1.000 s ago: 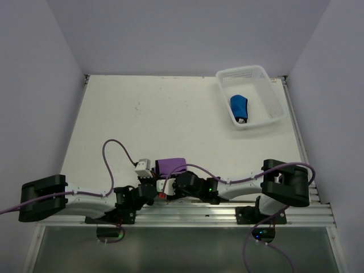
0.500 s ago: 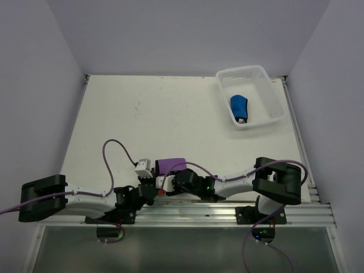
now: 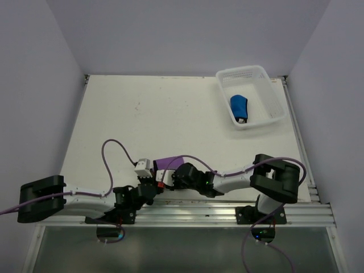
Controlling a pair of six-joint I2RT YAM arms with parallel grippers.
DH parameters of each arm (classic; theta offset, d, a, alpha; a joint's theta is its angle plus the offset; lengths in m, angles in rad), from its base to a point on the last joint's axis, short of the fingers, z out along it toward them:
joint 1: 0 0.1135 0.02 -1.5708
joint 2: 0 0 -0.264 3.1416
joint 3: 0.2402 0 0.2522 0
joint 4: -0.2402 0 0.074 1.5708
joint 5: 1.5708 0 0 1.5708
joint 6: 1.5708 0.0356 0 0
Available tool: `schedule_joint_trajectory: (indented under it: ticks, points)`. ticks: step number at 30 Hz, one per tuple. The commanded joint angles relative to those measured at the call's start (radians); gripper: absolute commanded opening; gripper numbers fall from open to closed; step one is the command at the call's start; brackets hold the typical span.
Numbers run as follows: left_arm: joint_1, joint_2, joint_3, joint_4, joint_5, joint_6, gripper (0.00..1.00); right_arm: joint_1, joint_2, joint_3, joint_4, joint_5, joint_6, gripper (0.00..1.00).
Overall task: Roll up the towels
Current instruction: Roll the towel
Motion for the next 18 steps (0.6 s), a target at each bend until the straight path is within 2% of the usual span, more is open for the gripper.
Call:
schedule_joint_trajectory:
  ticks: [1, 2, 3, 4, 10, 12, 15, 17, 18]
  points:
    - [0.001, -0.018, -0.026, -0.051, 0.01, 0.027, 0.03, -0.074, 0.005, 0.051, -0.129, -0.117, 0.083, 0.31]
    - [0.001, -0.024, -0.026, -0.051, 0.007, 0.027, 0.03, -0.082, 0.006, 0.06, -0.151, -0.118, 0.097, 0.27]
    - [0.001, -0.029, -0.026, -0.055, 0.005, 0.027, 0.03, -0.09, 0.009, 0.067, -0.178, -0.13, 0.119, 0.15]
    - [0.001, -0.035, -0.027, -0.055, 0.007, 0.03, 0.03, -0.097, 0.017, 0.077, -0.188, -0.13, 0.132, 0.11]
    - [0.003, -0.078, -0.001, -0.109, -0.005, 0.041, 0.05, -0.136, 0.094, 0.141, -0.293, -0.281, 0.241, 0.04]
    - [0.003, -0.113, 0.002, -0.134, -0.004, 0.044, 0.11, -0.147, 0.124, 0.163, -0.313, -0.331, 0.302, 0.0]
    - [0.003, -0.182, 0.001, -0.172, -0.007, 0.048, 0.2, -0.174, 0.147, 0.167, -0.303, -0.415, 0.409, 0.0]
    - [0.003, -0.248, 0.001, -0.206, -0.01, 0.05, 0.23, -0.205, 0.17, 0.169, -0.294, -0.505, 0.451, 0.0]
    - [0.003, -0.268, 0.002, -0.218, -0.013, 0.053, 0.24, -0.215, 0.177, 0.163, -0.265, -0.535, 0.525, 0.0]
